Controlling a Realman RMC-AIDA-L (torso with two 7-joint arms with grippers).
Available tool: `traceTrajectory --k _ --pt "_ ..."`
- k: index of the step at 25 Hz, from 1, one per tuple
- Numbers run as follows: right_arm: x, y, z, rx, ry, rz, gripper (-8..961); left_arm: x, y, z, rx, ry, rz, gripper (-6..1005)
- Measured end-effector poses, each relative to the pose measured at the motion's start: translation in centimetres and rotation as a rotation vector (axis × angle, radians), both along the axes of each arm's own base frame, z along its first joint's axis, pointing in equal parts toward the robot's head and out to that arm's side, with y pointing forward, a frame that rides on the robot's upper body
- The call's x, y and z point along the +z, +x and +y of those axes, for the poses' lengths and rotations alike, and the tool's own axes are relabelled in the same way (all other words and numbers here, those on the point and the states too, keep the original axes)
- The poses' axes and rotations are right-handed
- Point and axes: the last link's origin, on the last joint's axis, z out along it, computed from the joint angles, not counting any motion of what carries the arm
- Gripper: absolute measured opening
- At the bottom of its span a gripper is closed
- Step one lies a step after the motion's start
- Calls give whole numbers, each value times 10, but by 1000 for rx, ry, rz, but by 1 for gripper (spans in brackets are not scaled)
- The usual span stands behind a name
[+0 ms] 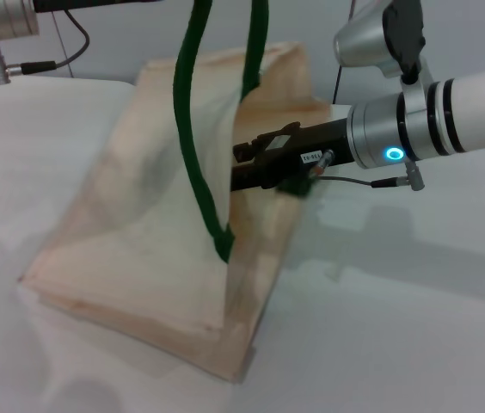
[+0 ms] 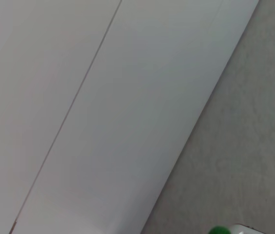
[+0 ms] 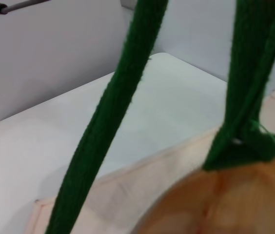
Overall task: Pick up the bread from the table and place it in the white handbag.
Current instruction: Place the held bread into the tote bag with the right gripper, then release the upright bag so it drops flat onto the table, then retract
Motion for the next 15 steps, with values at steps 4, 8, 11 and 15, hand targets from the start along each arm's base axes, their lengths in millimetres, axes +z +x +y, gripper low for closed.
traceTrajectory --k 4,8,11,15 --pt "0 1 1 -3 5 -3 533 0 0 0 0 0 0 122" --pt "1 3 2 -15 18 -4 707 1 -1 0 2 2 2 122" --pt "4 11 6 -50 47 -15 844 2 -4 -1 10 5 3 122" --pt "13 31 9 -103 87 -27 891 2 -10 0 37 19 11 122"
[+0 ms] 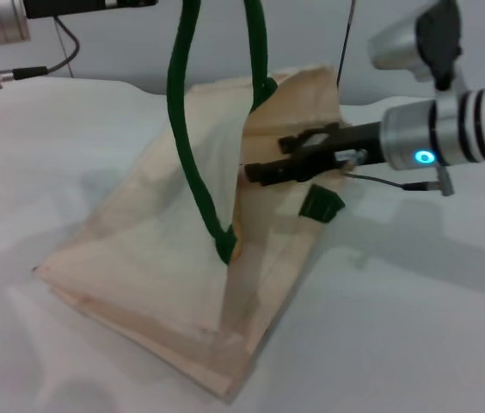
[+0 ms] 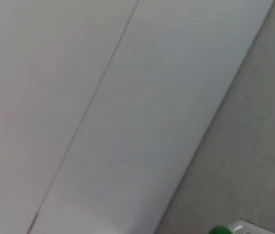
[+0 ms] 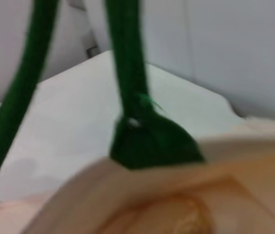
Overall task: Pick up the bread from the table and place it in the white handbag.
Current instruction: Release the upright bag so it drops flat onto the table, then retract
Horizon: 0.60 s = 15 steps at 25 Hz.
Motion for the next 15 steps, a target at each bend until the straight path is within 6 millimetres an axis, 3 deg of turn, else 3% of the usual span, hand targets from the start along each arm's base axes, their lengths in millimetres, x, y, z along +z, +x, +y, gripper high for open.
traceTrajectory --k 3,9,15 --pt "11 20 -1 -26 40 -2 893 0 -5 0 18 8 5 122" --pt "22 39 3 -65 114 -11 894 0 -7 1 32 14 8 122" --pt "50 54 20 -112 325 55 893 -2 -11 2 51 24 16 120"
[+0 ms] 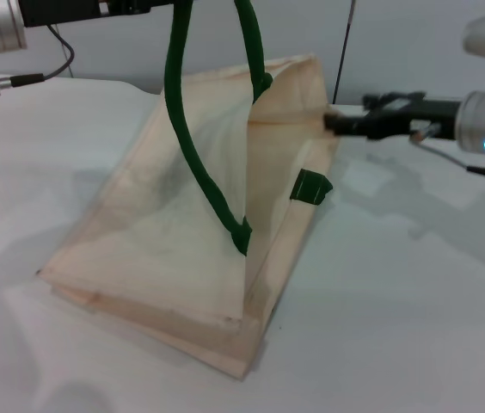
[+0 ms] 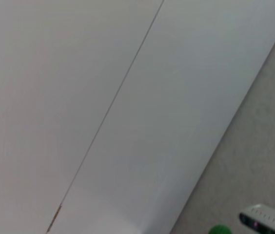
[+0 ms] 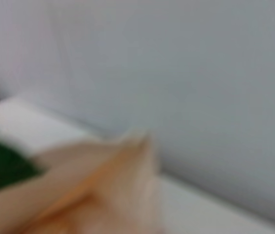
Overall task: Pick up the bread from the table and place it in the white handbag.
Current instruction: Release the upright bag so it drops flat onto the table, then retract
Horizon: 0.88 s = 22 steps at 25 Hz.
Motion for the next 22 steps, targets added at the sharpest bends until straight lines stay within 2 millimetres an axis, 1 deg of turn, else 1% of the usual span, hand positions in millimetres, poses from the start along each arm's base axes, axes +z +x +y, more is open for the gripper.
traceTrajectory --k 1,5,9,17,22 --pt "0 0 0 0 0 0 893 0 0 0 0 0 0 119" --pt "12 3 5 32 104 45 893 -1 0 0 1 -2 4 137" --pt "19 11 6 25 177 57 893 -3 0 2 14 4 8 162" --pt "27 27 2 -20 232 94 894 -4 -4 3 36 10 6 211" --pt "29 29 2 -26 242 98 894 -4 -5 5 49 18 11 242"
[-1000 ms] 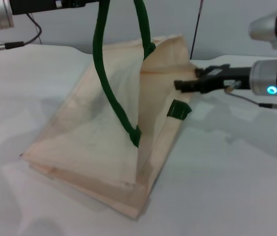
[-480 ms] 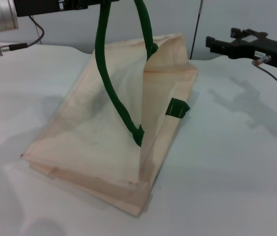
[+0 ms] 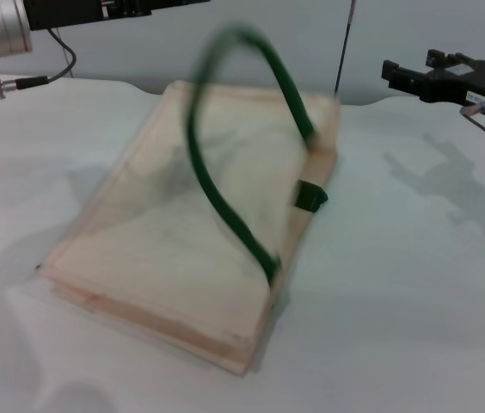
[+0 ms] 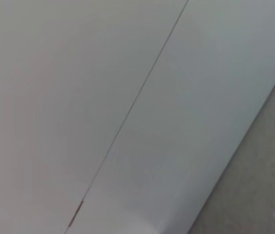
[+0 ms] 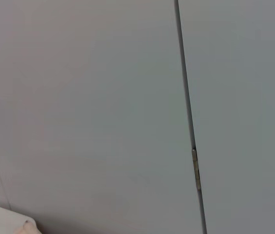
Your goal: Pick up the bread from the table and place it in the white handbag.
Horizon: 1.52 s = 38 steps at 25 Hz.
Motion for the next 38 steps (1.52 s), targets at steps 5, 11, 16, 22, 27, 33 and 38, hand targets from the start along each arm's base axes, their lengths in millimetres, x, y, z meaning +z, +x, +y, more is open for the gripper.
traceTrajectory --k 5,11,16,22,27,33,38 --pt "0 0 0 -2 1 0 894 -1 -1 2 13 9 5 273" --pt "0 2 0 1 7 -15 893 1 -1 3 7 57 -33 574" --pt "0 9 -3 21 30 -55 894 -6 -4 -5 -96 231 -54 757" --pt "3 14 -9 74 111 -49 893 -20 -14 -19 -211 396 24 844" --pt "4 18 -14 94 186 -32 894 -27 -29 -28 -191 503 57 844" --pt "10 28 -24 70 322 53 894 -21 -60 -37 -42 684 -16 838" --pt "16 39 -38 45 465 116 894 -29 -74 -40 65 859 -45 834"
